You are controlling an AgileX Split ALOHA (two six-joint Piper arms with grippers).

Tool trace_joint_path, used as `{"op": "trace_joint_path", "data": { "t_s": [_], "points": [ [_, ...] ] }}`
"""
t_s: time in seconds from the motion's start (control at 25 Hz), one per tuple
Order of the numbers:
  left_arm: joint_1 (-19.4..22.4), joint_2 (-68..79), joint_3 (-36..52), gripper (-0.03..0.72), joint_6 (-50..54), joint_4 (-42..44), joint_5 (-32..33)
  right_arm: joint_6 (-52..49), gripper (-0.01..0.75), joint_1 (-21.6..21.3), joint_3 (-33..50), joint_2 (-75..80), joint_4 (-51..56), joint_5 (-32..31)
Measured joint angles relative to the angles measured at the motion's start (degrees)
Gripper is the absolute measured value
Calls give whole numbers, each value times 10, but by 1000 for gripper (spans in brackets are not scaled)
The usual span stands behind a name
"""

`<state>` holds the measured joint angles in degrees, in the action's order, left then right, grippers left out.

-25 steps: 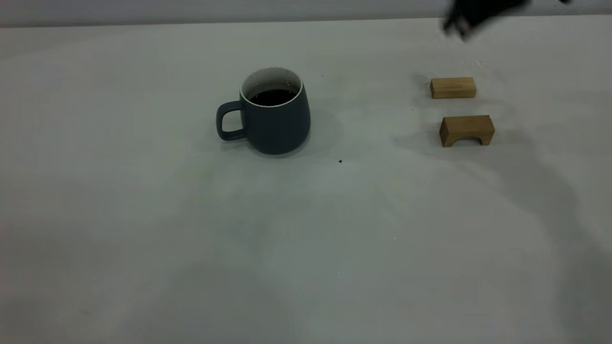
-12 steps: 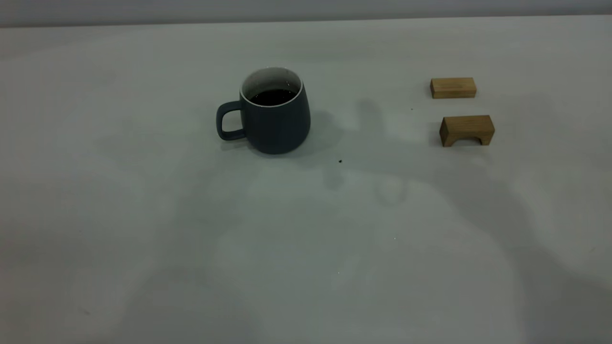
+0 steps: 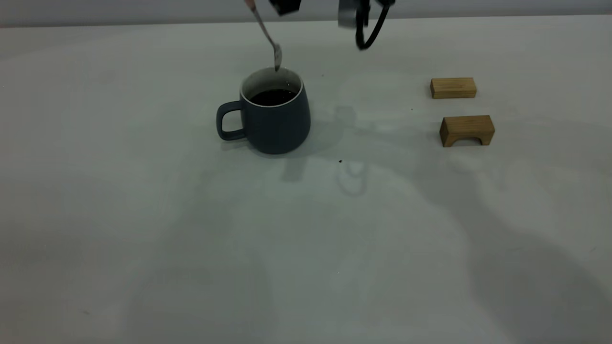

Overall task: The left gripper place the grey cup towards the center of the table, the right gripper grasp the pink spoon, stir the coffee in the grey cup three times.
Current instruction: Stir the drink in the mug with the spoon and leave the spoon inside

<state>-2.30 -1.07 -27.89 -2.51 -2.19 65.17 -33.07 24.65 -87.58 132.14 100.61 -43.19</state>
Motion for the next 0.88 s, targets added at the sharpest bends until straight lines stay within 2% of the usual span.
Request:
{"op": "trace_joint_path", "data": {
  "t_s": [0.36,0.72,0.88],
  "points": [
    [0,0,0,276,0,0,0,-52,143,0,-38,82,1,2],
    [0,0,0,276,0,0,0,-9,143,-4,-107,134,-11,-24],
    [0,0,0,276,0,0,0,-69,143,-24,-108,134,-58,-25]
  ]
}}
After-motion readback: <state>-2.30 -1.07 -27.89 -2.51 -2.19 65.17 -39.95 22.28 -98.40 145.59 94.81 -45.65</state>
